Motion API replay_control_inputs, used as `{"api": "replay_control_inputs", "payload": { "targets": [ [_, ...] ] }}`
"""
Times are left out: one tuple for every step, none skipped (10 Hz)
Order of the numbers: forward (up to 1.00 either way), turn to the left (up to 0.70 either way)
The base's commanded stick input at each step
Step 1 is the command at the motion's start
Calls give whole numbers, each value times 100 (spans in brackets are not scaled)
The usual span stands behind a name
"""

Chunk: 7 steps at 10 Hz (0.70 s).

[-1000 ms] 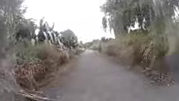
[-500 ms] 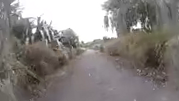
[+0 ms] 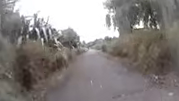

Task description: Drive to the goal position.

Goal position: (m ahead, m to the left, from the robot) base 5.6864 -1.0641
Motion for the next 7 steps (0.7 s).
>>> {"api": "replay_control_inputs", "payload": {
  "targets": [
    [100,0],
    [100,0],
    [100,0],
    [100,0],
    [100,0],
    [100,0],
    [100,0]
  ]
}}
